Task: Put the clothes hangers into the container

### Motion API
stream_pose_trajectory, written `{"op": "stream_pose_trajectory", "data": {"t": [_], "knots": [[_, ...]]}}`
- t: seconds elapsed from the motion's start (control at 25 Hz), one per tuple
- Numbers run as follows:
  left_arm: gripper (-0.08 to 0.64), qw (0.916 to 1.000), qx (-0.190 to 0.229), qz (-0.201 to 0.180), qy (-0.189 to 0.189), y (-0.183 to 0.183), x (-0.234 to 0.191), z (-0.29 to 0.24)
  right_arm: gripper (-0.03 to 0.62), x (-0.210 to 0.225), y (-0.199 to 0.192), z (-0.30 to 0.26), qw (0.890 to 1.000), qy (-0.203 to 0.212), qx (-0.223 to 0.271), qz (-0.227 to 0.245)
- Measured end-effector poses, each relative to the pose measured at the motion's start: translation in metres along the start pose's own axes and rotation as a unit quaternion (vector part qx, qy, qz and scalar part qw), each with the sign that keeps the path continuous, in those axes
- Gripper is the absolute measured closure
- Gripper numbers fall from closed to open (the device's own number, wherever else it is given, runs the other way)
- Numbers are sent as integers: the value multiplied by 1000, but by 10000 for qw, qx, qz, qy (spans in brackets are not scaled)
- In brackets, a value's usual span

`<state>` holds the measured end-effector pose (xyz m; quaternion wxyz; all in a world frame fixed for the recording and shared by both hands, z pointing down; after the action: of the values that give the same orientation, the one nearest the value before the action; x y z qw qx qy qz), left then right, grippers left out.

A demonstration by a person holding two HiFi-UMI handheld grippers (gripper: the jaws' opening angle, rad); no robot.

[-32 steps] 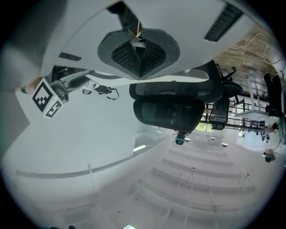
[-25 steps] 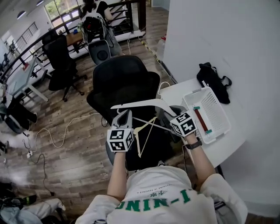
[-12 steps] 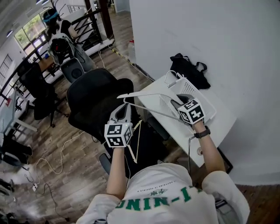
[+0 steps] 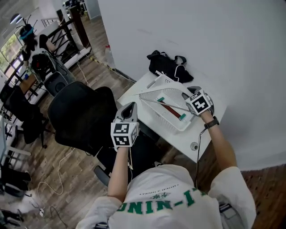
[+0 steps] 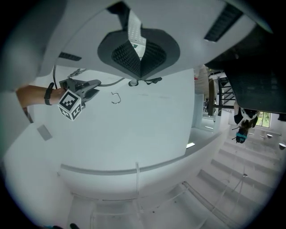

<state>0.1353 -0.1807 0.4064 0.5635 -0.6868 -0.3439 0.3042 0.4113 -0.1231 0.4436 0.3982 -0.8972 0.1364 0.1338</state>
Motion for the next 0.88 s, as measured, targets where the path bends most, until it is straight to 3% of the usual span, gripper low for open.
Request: {"op": "stream_pose_trajectory", "data": {"t": [0.28,0.48,0.72,0.88], "knots": [[549,9997,-80,-124,-213,-6,36,-28,453,46,-53,-18,9968,-367,-703,67],[549,9996,-168,-69,-195,-15,44,-38,451,38,-69,-45,9939,-158,-1061,259],[549,9993,-371,7,-96,-32,47,-37,448,11,-74,-80,9853,-57,-1484,849],[549,9988,-485,57,-24,-46,48,-34,446,-5,-86,-101,9672,-106,-2039,1511]]}}
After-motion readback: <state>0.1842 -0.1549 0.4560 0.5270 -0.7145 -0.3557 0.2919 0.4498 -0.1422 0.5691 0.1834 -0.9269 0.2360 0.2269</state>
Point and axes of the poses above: the fingertips, and each gripper's own axes: z backward along the fingers, x to its right, y out of its top, the point moved 2 cm from there along z, backward along the fingers, and after that the axes turned 1 degree about -z, right-handed, at the moved point
